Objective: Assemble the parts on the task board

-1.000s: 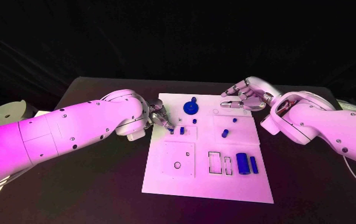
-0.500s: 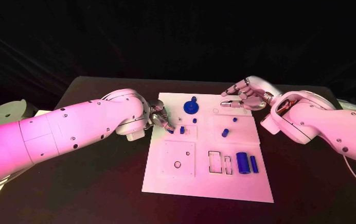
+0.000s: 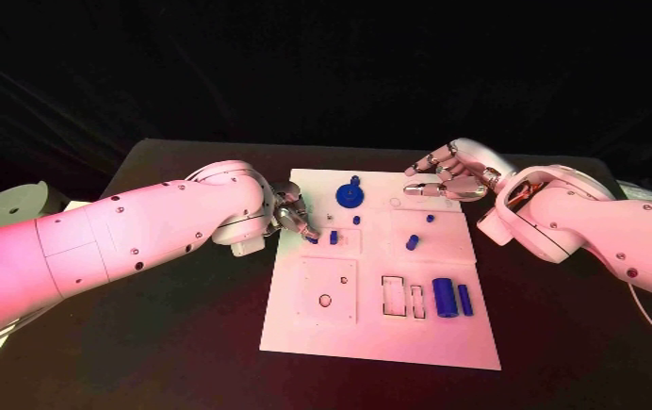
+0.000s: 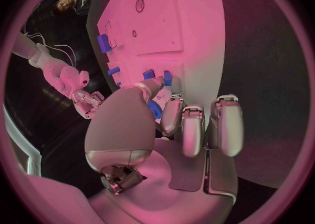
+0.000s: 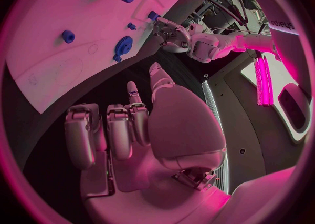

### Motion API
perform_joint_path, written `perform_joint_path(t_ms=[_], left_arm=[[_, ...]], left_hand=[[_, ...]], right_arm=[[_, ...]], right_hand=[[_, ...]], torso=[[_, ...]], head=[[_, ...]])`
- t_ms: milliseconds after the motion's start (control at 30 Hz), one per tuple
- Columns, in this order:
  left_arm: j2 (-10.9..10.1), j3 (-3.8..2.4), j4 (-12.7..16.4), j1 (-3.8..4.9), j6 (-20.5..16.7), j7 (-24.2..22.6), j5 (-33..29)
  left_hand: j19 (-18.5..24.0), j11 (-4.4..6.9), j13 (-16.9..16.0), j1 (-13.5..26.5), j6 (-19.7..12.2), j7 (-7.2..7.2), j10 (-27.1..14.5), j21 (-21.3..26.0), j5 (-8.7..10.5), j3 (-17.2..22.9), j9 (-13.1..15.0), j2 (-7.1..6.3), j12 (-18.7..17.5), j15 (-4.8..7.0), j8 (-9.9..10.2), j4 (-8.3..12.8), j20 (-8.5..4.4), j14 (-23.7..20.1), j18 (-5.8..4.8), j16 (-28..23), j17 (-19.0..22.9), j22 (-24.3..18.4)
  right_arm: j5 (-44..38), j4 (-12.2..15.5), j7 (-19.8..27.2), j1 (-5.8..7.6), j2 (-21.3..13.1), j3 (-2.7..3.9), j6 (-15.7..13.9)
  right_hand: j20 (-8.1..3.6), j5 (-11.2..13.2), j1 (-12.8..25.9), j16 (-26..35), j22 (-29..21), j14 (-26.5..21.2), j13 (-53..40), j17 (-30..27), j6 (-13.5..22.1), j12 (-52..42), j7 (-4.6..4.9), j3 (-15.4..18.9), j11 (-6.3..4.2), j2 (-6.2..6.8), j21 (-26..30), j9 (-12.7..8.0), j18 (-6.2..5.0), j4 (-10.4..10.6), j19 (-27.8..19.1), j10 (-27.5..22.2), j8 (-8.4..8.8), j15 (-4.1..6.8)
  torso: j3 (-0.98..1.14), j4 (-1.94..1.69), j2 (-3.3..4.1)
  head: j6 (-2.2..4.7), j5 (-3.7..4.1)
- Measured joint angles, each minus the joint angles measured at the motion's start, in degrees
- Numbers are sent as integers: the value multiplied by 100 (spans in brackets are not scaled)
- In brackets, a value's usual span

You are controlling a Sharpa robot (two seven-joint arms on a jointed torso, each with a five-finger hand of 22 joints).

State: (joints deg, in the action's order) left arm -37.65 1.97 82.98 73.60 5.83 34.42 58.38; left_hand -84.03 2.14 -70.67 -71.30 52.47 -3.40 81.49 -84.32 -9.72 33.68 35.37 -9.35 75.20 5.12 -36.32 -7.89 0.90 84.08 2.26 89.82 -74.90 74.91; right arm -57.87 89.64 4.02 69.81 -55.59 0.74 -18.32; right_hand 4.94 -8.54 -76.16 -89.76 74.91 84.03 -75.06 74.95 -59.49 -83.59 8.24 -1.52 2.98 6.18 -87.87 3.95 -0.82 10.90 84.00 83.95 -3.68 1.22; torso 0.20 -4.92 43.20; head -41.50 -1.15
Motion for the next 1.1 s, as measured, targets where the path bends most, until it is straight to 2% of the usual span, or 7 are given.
perform_joint_path(t_ms=[200,300,533,633,733,800,1100], left_arm=[[67,-6,-74,11,51,37,4],[102,-6,-121,17,77,55,0],[172,-4,-213,32,142,91,-8],[190,-4,-235,35,161,104,-5],[213,-3,-253,35,173,114,2],[225,-3,-266,37,182,122,10],[264,-3,-300,37,205,148,65]], left_hand=[[0,-18,-17,0,37,5,21,0,-37,27,-1,0,0,0,-5,-26,0,0,0,0,0,0],[0,10,-2,133,61,26,50,0,-88,45,-12,36,0,0,-25,-36,0,0,0,0,0,0],[0,54,-170,329,122,63,114,0,-92,158,21,6,88,12,-91,77,0,-12,0,0,-4,0],[0,81,-197,411,160,86,141,0,-176,141,27,-4,114,25,-92,125,0,-18,0,0,-4,0],[14,86,-224,508,191,115,146,0,-441,109,32,-11,114,52,-106,222,-13,9,0,0,-4,0],[-1,94,-242,553,193,114,155,0,-525,94,29,19,150,72,-118,240,-42,-12,0,0,-4,0],[-1,148,-373,747,284,169,209,-59,-587,41,23,22,252,73,-142,329,-42,-13,-1,0,-3,3]], right_arm=[[1,4,1,-1,-1,0,1],[1,6,1,-1,-2,0,1],[2,15,1,-1,-9,0,3],[2,19,1,-1,-10,0,5],[2,22,1,-1,-12,0,5],[2,24,1,-1,-13,0,6],[4,31,0,-1,-17,0,6]], right_hand=[[0,0,0,0,0,0,0,-1,0,0,0,0,0,0,0,0,0,0,0,0,0,0],[0,0,0,0,0,0,0,-1,0,0,0,0,0,0,0,0,0,0,0,0,0,0],[0,-23,0,0,-1,0,0,-1,0,0,0,41,0,0,0,0,0,-8,0,0,0,0],[0,-23,0,0,-1,0,0,-1,0,0,0,41,0,0,0,0,0,-8,0,0,0,0],[0,-23,0,0,2,0,0,-1,0,0,0,41,0,0,0,0,0,-8,0,0,0,0],[0,-23,0,0,4,0,0,-2,0,0,0,41,0,0,0,0,0,-8,0,0,0,0],[0,-23,0,0,3,0,0,-2,0,0,0,41,0,0,0,0,0,-8,0,0,0,0]], torso=[[2,2,0],[3,2,0],[3,5,0],[3,5,0],[3,5,0],[4,4,-1],[4,2,-2]], head=[[-9,0],[-11,-2],[-26,7],[-29,10],[-29,10],[-29,11],[-29,13]])
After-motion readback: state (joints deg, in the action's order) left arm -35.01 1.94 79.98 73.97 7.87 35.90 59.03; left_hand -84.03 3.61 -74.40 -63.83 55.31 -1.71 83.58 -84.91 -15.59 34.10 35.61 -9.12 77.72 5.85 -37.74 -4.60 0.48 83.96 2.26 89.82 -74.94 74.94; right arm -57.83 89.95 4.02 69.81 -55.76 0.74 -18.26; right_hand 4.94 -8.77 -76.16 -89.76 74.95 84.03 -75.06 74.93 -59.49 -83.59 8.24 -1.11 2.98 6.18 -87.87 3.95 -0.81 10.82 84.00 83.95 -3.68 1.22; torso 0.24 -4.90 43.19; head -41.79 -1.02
